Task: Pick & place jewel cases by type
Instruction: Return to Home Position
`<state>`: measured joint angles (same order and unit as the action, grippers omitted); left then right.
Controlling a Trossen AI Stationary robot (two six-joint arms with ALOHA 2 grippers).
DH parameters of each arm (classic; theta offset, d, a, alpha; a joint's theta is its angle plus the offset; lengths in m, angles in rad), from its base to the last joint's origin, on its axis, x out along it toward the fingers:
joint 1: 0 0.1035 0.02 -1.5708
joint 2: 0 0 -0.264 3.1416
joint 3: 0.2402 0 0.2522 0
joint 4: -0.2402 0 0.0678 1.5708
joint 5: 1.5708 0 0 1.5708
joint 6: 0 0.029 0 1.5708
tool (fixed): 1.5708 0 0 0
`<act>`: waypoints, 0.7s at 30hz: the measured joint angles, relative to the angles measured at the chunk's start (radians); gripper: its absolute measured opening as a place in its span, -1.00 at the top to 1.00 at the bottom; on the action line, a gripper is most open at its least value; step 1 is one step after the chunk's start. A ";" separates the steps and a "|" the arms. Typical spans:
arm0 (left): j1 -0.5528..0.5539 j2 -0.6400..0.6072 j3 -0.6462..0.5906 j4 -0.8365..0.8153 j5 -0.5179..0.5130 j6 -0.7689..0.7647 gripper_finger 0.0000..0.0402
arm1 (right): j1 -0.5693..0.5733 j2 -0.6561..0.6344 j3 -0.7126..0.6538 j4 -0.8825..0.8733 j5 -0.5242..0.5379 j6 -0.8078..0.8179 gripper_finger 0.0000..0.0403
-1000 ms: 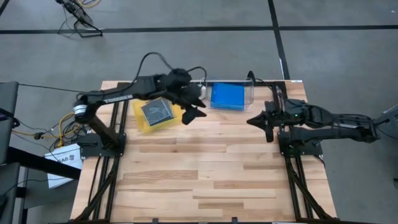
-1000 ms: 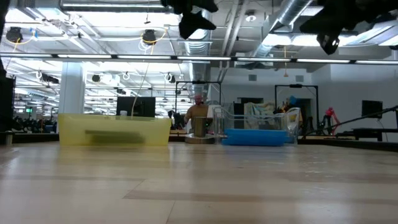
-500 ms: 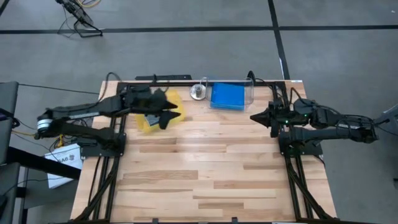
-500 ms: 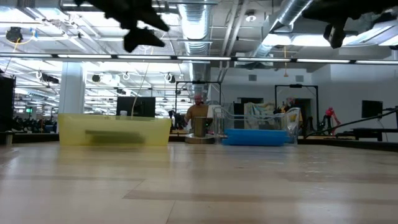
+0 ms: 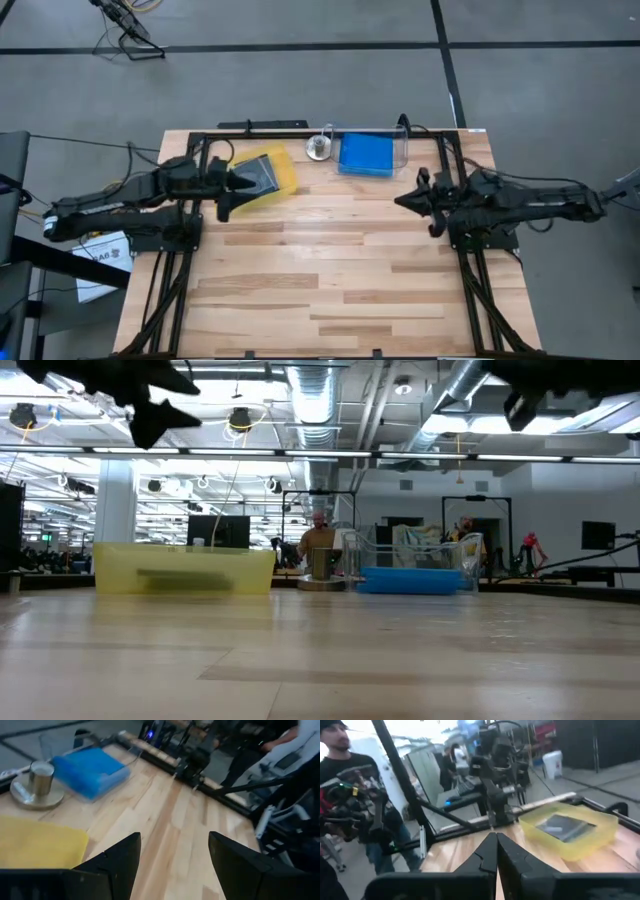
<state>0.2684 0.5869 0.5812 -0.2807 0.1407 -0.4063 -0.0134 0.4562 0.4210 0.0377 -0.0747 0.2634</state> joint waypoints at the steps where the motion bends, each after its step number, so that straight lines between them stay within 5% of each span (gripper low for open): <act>1: -0.001 -0.023 0.000 -0.005 0.002 0.000 -0.13 | 0.011 0.001 -0.043 0.065 0.011 -0.004 1.00; 8: -0.001 -0.137 0.000 -0.102 -0.077 -0.001 -0.13 | 0.071 0.003 -0.273 0.506 0.034 -0.113 1.00; 21: 0.000 -0.184 0.000 -0.330 -0.127 -0.111 -0.13 | 0.066 -0.022 -0.412 0.507 0.051 -0.054 1.00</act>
<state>0.2680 0.4030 0.5812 -0.6105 0.0138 -0.5177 0.0530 0.4347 0.0086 0.5445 -0.0238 0.2096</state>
